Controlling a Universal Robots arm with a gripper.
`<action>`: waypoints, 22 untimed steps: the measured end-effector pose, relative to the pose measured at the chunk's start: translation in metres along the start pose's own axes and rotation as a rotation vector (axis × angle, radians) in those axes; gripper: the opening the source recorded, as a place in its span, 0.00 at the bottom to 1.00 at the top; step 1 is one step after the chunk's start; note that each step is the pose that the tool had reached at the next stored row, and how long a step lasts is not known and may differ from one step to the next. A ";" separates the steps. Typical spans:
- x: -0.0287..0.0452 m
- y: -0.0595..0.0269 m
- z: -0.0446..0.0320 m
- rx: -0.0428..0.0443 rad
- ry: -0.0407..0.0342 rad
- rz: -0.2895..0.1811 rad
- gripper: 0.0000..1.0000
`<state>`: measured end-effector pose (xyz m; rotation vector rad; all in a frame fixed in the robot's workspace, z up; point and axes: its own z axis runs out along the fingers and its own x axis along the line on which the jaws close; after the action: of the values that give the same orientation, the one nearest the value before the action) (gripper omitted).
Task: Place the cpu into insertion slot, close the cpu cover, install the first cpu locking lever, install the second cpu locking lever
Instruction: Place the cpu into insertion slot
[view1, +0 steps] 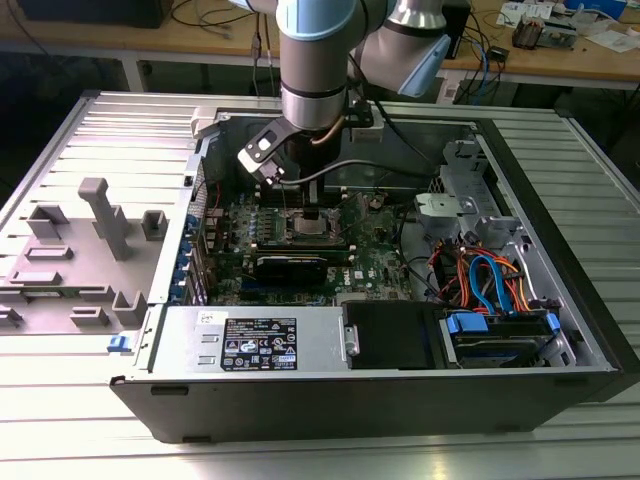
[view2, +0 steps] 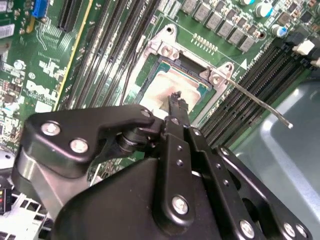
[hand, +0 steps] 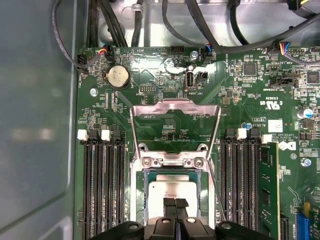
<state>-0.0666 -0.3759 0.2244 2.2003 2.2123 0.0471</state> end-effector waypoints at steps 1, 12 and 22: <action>0.0000 0.0000 -0.0011 -0.0001 0.0002 0.000 0.11; 0.0000 0.0002 -0.0028 0.0003 -0.0119 0.000 0.11; 0.0001 0.0008 -0.0198 0.0012 -0.0114 0.000 0.11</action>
<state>-0.0665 -0.3759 0.2442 2.1951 2.2075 0.0332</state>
